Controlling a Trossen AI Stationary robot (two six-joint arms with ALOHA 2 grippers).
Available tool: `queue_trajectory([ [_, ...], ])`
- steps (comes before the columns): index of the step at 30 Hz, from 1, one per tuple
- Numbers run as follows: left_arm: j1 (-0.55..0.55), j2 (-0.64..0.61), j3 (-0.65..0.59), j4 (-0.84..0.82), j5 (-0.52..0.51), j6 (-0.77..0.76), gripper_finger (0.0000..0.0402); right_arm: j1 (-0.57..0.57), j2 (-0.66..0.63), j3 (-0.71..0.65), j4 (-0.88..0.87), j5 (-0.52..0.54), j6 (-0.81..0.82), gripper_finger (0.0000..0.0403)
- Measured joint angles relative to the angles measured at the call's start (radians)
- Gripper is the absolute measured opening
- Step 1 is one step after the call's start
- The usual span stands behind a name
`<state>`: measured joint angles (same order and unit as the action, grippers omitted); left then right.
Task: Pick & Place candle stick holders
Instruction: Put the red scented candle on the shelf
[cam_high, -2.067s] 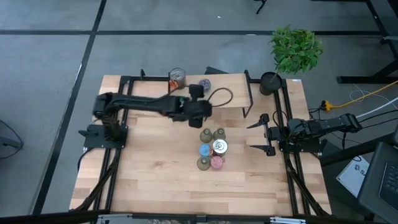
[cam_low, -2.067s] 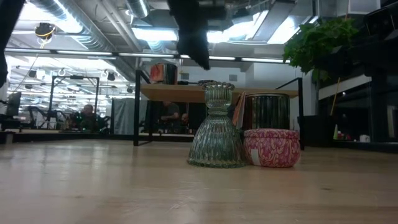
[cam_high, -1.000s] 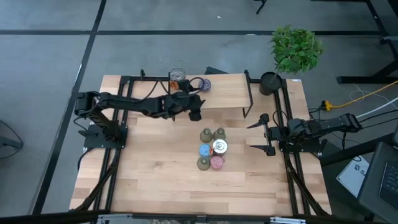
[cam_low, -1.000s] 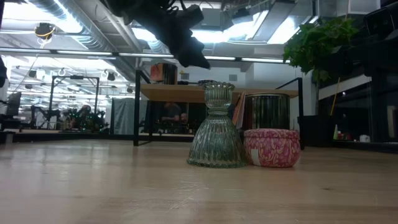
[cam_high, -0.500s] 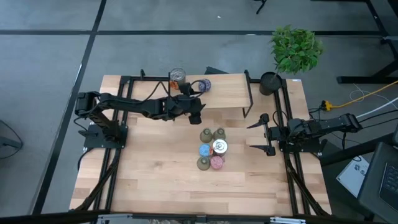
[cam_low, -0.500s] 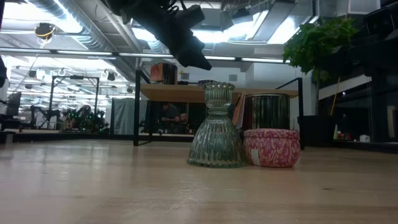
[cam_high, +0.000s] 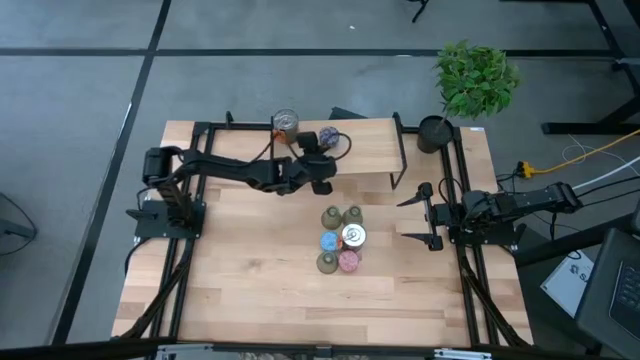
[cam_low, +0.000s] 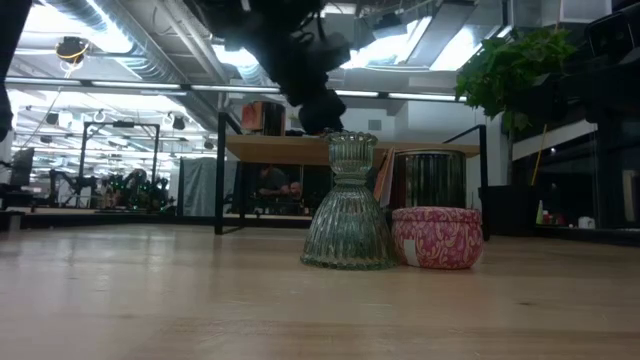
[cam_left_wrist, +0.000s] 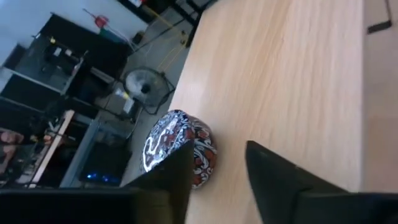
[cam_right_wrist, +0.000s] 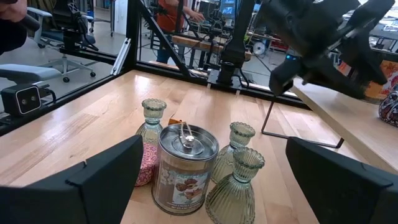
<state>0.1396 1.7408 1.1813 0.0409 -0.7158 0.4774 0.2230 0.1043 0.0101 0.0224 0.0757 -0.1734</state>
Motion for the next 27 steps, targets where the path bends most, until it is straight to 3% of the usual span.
queue_trajectory([
  [8, 0.048, 0.028, 0.022, -0.012, 0.006, -0.021, 0.001, 0.0, 0.0, 0.0, 0.0, 0.0, 0.0, 0.0398],
  [13, 0.077, 0.028, 0.022, -0.011, 0.018, -0.03, 0.0005, 0.0, 0.0, 0.0, 0.0, 0.0, 0.0, 0.0398],
  [19, 0.119, 0.028, 0.022, -0.002, 0.155, -0.073, 0.0003, 0.0, 0.0, 0.0, 0.0, 0.0, 0.0, 0.0398],
  [27, 0.136, 0.028, 0.022, 0.018, 0.161, -0.075, 0.0003, 0.0, 0.0, 0.0, 0.0, 0.0, 0.0, 0.0398],
])
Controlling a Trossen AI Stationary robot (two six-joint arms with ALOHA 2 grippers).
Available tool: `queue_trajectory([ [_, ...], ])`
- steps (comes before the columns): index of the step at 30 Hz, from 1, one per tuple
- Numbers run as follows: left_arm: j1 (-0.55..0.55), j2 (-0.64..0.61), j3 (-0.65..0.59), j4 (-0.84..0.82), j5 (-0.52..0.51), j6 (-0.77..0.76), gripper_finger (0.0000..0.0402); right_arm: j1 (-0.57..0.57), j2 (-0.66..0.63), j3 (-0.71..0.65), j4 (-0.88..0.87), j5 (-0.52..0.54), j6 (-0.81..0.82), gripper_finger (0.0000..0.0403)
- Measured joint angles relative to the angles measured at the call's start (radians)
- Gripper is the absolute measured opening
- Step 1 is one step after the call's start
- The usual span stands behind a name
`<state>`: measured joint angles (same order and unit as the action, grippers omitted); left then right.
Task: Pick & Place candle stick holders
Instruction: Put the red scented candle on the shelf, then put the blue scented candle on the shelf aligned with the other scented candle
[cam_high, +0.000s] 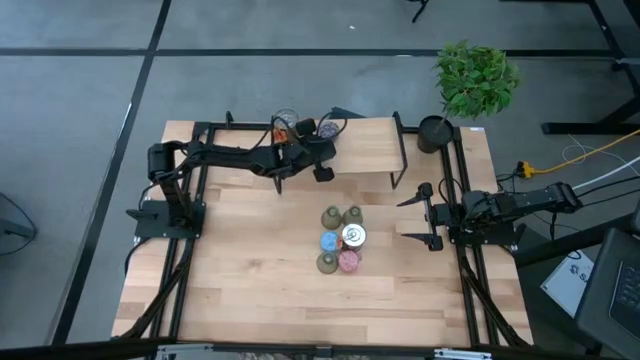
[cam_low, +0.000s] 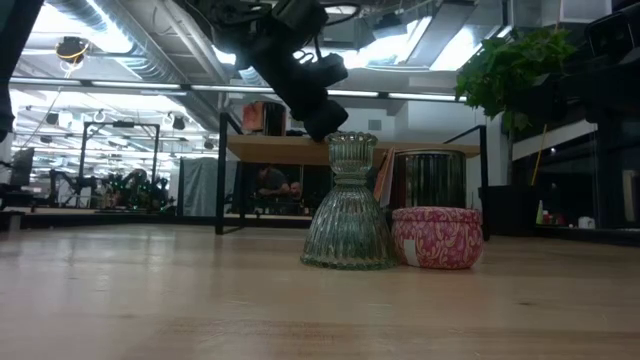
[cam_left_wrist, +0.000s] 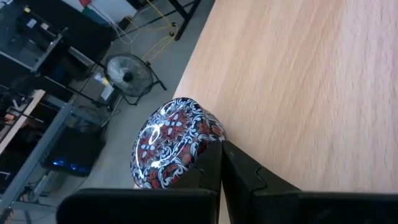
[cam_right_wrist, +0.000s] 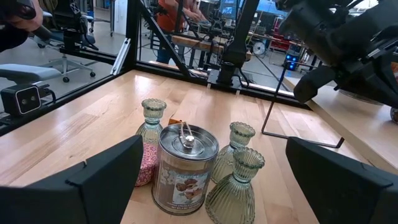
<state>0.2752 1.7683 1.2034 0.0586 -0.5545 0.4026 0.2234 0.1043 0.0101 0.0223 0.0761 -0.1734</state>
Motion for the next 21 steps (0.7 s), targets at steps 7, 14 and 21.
queue_trajectory([
  [7, 0.02, 0.0, 0.0, 0.001, -0.012, 0.002, 0.0002, 0.0, 0.0, 0.0, 0.0, 0.0, 0.0, 0.0398],
  [14, 0.004, -0.003, 0.0, 0.016, -0.022, 0.044, 0.0001, 0.0, 0.0, 0.0, 0.0, 0.0, 0.0, 0.0398],
  [21, -0.081, -0.004, 0.0, 0.044, -0.146, 0.129, 0.0001, 0.0, 0.0, 0.0, 0.0, 0.0, 0.0, 0.0398],
])
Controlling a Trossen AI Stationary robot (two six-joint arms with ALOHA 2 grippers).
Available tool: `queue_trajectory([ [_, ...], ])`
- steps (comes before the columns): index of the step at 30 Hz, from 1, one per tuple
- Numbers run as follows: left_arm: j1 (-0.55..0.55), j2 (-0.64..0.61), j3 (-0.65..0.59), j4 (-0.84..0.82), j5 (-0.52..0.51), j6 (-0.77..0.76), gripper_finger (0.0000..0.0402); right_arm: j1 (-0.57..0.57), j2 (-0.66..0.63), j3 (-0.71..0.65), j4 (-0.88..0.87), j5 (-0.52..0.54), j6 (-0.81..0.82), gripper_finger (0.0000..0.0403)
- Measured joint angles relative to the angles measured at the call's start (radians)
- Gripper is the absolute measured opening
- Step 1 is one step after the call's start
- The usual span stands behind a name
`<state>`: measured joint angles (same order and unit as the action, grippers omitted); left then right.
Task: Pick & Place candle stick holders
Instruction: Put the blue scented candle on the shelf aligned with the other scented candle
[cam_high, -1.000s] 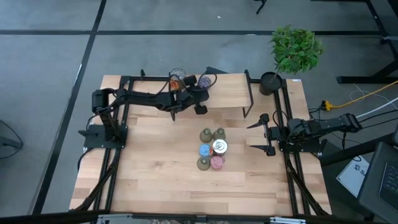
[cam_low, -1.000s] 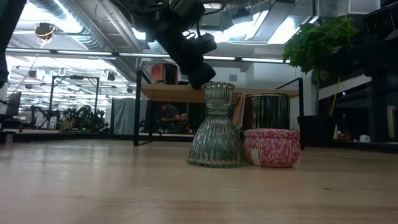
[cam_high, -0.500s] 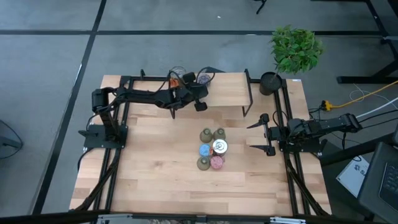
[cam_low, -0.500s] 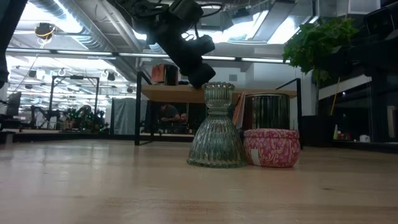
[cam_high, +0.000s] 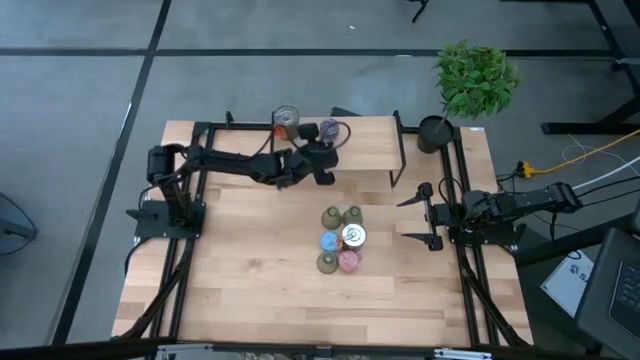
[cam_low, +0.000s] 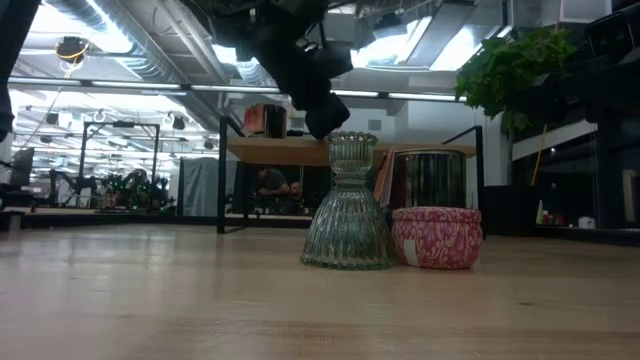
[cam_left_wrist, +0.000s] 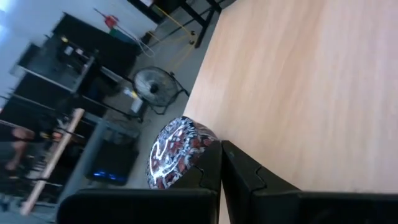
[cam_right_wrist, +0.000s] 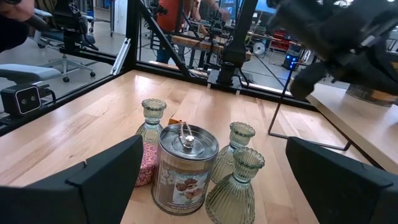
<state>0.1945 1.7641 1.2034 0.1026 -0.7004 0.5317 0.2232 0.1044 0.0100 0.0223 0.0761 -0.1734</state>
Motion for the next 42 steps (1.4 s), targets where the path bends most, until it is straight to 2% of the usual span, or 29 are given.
queue_trajectory([
  [4, -0.065, -0.027, -0.001, -0.036, -0.049, 0.021, 0.0002, 0.0, 0.0, 0.0, 0.0, 0.0, 0.0, 0.0398],
  [10, -0.15, -0.166, -0.045, -0.117, 0.026, 0.007, 0.0001, 0.0, 0.0, 0.0, 0.0, 0.0, 0.0, 0.0398],
  [12, -0.174, -0.233, -0.091, -0.118, 0.063, -0.012, 0.0001, 0.0, 0.0, 0.0, 0.0, 0.0, 0.0, 0.0398],
  [17, -0.243, -0.386, -0.25, -0.11, 0.232, -0.096, 0.0002, 0.0, 0.0, 0.0, 0.0, 0.0, 0.0, 0.0398],
  [22, -0.333, -0.47, -0.402, -0.017, 0.255, -0.175, 0.0002, 0.0, 0.0, 0.0, 0.0, 0.0, 0.0, 0.0398],
  [26, -0.401, -0.475, -0.466, 0.006, 0.301, -0.222, 0.0001, 0.0, 0.0, 0.0, 0.0, 0.0, 0.0, 0.0398],
  [33, -0.474, -0.426, -0.476, 0.006, 0.467, -0.276, 0.0008, 0.0, 0.0, 0.0, 0.0, 0.0, 0.0, 0.0398],
  [42, -0.515, -0.361, -0.476, 0.006, 0.482, -0.225, 0.0028, 0.0, 0.0, 0.0, 0.0, 0.0, 0.0, 0.0398],
])
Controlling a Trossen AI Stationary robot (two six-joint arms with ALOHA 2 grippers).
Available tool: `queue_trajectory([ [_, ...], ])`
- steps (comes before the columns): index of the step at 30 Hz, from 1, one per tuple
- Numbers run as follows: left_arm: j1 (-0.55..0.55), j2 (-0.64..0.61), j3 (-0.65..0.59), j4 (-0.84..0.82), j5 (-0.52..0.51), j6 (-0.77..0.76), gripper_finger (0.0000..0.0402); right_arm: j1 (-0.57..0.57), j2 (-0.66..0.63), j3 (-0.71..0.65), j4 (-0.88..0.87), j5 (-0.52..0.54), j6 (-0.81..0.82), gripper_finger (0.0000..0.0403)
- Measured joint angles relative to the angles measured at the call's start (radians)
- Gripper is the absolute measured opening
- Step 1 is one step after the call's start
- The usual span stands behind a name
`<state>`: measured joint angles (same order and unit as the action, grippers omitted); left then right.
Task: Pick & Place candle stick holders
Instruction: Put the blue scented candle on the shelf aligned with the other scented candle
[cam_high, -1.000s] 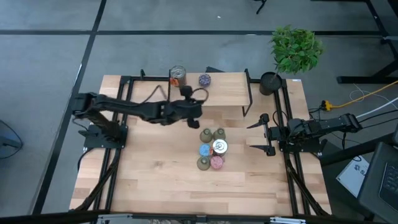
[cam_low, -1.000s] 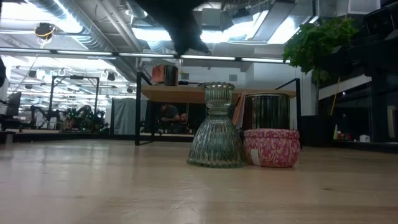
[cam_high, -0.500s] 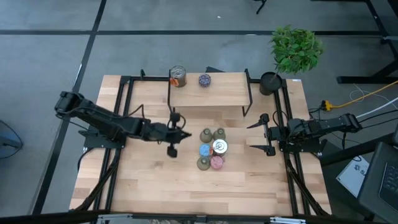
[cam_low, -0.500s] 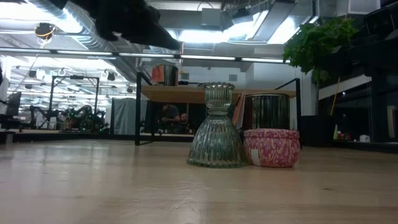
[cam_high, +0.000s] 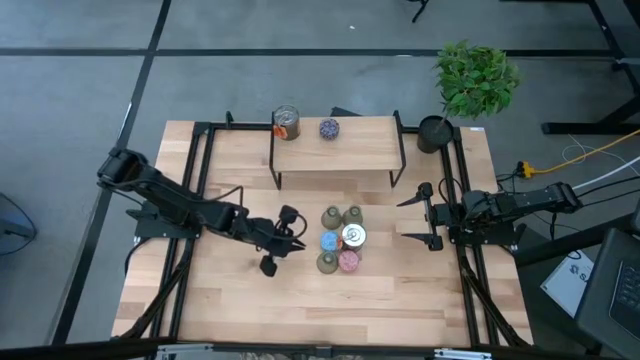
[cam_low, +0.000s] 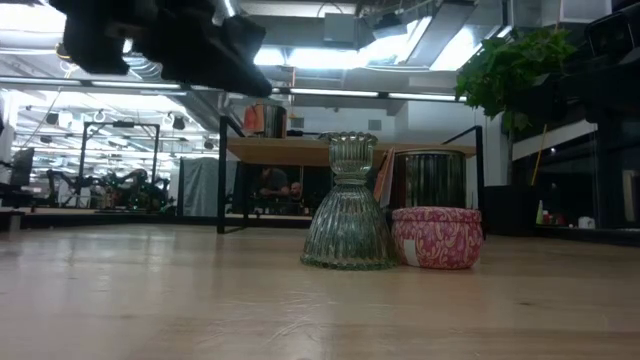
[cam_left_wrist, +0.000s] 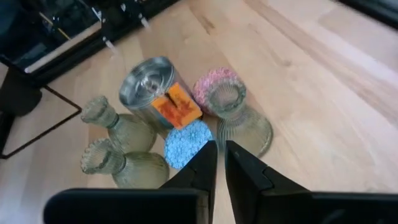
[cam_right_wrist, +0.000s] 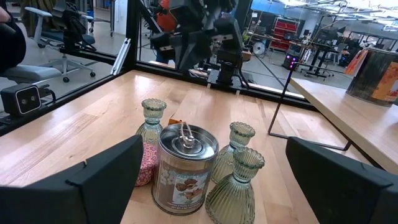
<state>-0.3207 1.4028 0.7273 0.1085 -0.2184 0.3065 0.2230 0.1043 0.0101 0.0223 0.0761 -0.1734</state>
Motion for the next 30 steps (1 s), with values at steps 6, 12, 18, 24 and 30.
queue_trajectory([
  [6, 0.008, 0.039, 0.001, -0.004, -0.001, -0.018, 0.0026, 0.0, 0.0, 0.0, 0.0, 0.0, 0.0, 0.0398],
  [12, 0.008, 0.078, 0.001, -0.008, 0.004, -0.024, 0.0026, 0.0, 0.0, 0.0, 0.0, 0.0, 0.0, 0.0398],
  [18, 0.008, 0.083, 0.001, -0.022, 0.004, -0.025, 0.0028, 0.0, 0.0, 0.0, 0.0, 0.0, 0.0, 0.0398],
  [24, 0.008, 0.083, 0.001, -0.084, 0.024, -0.072, 0.0023, 0.0, 0.0, 0.0, 0.0, 0.0, 0.0, 0.0398],
  [30, 0.007, 0.093, 0.001, -0.074, 0.099, -0.086, 0.0016, 0.0, 0.0, 0.0, 0.0, 0.0, 0.0, 0.0398],
])
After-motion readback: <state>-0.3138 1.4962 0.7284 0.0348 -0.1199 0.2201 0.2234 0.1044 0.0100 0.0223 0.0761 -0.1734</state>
